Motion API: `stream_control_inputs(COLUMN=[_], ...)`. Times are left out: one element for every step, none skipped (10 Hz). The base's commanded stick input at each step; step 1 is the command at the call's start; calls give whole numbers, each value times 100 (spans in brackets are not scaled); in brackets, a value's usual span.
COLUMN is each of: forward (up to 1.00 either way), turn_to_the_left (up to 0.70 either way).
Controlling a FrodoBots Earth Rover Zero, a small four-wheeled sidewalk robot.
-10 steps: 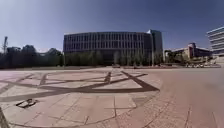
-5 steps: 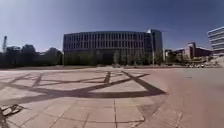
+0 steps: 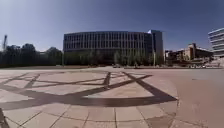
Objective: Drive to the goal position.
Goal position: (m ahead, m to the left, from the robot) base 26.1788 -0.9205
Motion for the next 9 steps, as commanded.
stream_control_inputs(forward=[70,70,70,70,70,70,70,70,70], turn_to_the_left=[0,0,0,0,0,0,0,0,0])
